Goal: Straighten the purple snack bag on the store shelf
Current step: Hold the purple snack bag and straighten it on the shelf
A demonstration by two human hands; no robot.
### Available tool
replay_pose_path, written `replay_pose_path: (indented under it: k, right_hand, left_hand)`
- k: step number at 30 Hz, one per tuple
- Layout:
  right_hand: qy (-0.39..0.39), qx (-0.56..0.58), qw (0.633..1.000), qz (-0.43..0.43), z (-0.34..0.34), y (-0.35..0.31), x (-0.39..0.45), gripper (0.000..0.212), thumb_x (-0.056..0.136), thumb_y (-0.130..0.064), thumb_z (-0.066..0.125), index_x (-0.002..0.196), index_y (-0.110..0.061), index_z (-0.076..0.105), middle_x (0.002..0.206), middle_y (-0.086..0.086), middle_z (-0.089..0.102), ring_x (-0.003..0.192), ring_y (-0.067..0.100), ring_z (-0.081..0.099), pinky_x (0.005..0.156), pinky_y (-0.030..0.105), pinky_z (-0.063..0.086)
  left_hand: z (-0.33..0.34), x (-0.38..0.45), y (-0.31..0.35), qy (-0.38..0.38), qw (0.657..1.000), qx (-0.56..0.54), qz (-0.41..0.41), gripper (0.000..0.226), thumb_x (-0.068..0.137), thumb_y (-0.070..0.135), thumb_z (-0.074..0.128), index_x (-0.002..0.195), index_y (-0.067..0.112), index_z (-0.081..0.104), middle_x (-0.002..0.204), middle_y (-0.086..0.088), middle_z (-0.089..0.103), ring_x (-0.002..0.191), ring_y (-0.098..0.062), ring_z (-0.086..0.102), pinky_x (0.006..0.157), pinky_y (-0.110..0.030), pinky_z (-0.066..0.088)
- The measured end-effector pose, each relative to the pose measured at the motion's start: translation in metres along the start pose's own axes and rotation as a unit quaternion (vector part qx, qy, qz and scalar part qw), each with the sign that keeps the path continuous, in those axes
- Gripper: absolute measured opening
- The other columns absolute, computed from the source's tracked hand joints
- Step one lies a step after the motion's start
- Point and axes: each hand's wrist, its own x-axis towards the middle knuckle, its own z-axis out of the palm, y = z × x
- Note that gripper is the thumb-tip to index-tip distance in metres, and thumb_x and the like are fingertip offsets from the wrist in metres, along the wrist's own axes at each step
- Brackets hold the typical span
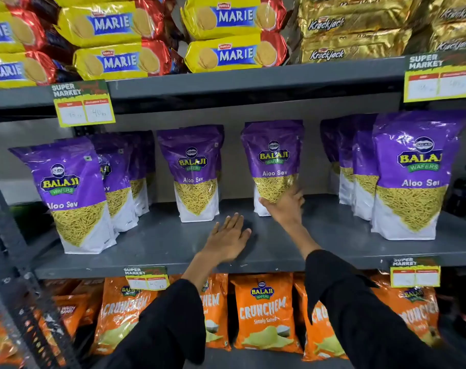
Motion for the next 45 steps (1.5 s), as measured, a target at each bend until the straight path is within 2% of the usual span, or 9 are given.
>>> replay_pose_path:
  k: [5,11,23,34,45]
  right_hand:
    - [-0.003,0.015,0.999,0.048,0.016,-0.003,0.016,0.141,0.063,-0.049,0.09,0.155,0.001,-0.005,0.161,0.03,0.008,0.147,0.047,0.021,0.111,0.063,0.031]
    - [0.025,-0.001,0.999,0.041,0.032,0.0,0.027,0.143,0.061,-0.047,0.092,0.155,0.003,-0.003,0.157,0.03,0.019,0.144,0.047,0.029,0.108,0.061,0.036]
    - [0.046,-0.004,0.998,0.046,0.033,-0.002,0.025,0.14,0.058,-0.042,0.095,0.154,0.004,0.004,0.15,0.029,0.03,0.137,0.046,0.037,0.104,0.059,0.043]
    - [0.044,0.0,0.999,0.027,0.01,-0.002,-0.011,0.137,0.061,-0.041,0.093,0.154,0.003,0.004,0.15,0.029,0.03,0.136,0.046,0.037,0.103,0.057,0.042]
    - [0.068,0.017,0.998,-0.003,-0.028,0.01,-0.077,0.138,0.061,-0.053,0.089,0.157,-0.004,0.003,0.155,0.027,0.027,0.14,0.046,0.033,0.106,0.058,0.041]
  left_hand:
    - [-0.001,0.012,-0.004,-0.019,1.0,0.008,-0.013,0.064,0.106,0.046,0.017,0.16,0.014,0.006,0.169,-0.003,0.0,0.156,-0.021,-0.001,0.126,-0.044,0.0]
    - [0.011,0.021,-0.011,-0.027,0.999,0.022,-0.011,0.064,0.105,0.046,0.018,0.159,0.014,0.009,0.169,-0.004,0.007,0.156,-0.022,0.005,0.126,-0.045,0.003]
    - [0.015,0.022,-0.013,-0.027,0.999,0.035,-0.004,0.063,0.105,0.044,0.018,0.159,0.014,0.008,0.169,-0.004,0.005,0.156,-0.023,0.003,0.126,-0.045,0.004]
    - [0.012,0.022,-0.012,-0.032,0.999,0.036,-0.01,0.064,0.105,0.047,0.017,0.16,0.015,0.008,0.169,-0.003,0.004,0.156,-0.022,0.004,0.126,-0.044,0.003]
    - [0.009,0.019,-0.007,-0.047,0.998,0.04,-0.025,0.064,0.105,0.046,0.016,0.16,0.015,0.007,0.169,-0.003,0.003,0.156,-0.021,0.002,0.125,-0.043,0.003]
